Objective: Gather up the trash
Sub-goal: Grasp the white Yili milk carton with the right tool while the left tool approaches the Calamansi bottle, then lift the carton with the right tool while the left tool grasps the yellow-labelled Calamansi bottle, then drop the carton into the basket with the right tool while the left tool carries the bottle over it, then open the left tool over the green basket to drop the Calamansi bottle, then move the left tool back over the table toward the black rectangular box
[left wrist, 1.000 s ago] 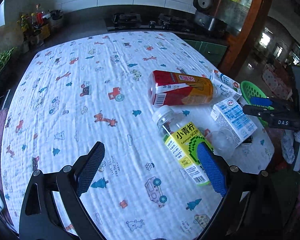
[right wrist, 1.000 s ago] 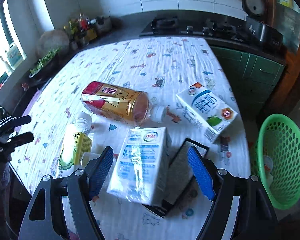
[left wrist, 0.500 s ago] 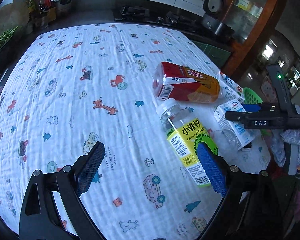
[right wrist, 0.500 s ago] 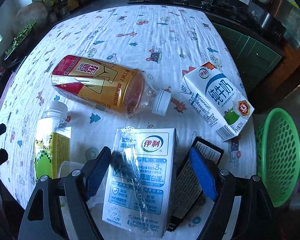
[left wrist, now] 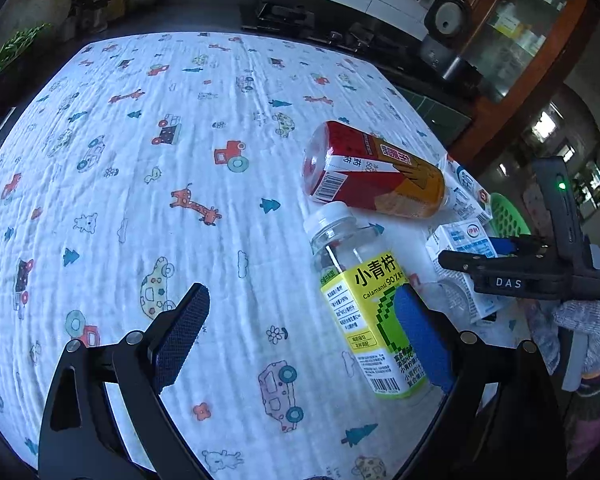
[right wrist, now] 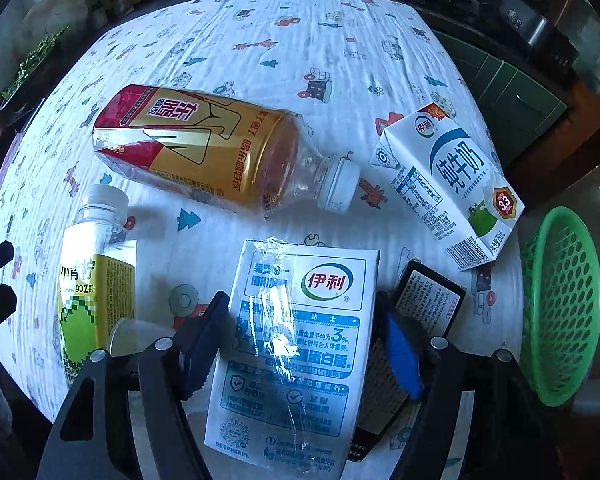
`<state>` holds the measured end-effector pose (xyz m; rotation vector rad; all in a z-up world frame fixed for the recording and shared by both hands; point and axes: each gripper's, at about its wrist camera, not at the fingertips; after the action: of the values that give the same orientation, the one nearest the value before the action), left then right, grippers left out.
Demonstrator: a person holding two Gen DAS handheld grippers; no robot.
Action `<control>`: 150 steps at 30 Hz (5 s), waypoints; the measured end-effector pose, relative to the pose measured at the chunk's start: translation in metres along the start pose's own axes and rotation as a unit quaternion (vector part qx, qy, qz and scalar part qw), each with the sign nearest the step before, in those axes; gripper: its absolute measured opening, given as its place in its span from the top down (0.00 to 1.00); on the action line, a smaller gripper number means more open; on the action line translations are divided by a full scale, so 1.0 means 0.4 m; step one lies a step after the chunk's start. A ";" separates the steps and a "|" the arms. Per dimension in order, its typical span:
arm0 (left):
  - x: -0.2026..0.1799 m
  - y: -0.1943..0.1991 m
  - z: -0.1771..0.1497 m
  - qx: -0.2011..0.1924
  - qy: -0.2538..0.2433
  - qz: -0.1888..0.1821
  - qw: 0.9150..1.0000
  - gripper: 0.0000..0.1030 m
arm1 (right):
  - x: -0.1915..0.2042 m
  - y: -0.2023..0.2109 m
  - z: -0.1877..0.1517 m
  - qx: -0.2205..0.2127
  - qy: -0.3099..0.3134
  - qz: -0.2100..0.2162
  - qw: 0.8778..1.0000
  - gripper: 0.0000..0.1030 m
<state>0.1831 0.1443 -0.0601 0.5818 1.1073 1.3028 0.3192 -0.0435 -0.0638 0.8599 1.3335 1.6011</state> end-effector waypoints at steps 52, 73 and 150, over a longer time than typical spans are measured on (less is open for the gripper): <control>-0.187 0.050 0.071 0.010 -0.003 0.000 1.000 0.43 | -0.376 0.287 -0.345 -0.193 -0.130 0.090 0.968 0.39; -0.746 -0.112 0.287 0.021 -0.160 -0.154 0.975 0.43 | -0.888 0.104 -0.380 -0.193 -0.308 -0.001 0.932 0.39; -0.653 -0.267 0.129 0.058 -0.236 -0.009 0.970 0.26 | -0.602 0.193 -0.502 -0.243 -0.218 0.022 0.945 0.24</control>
<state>0.3049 -0.1152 -0.0498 0.9129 0.7911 1.0145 0.2192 -0.3477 -0.0227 0.8680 0.5767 1.5597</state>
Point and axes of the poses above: each gripper's, at about its wrist camera, not at the fingertips, and y roughly against the way its jaws point, x to its left, z to its top, and after that the axes turned 8 degrees about x, right-handed
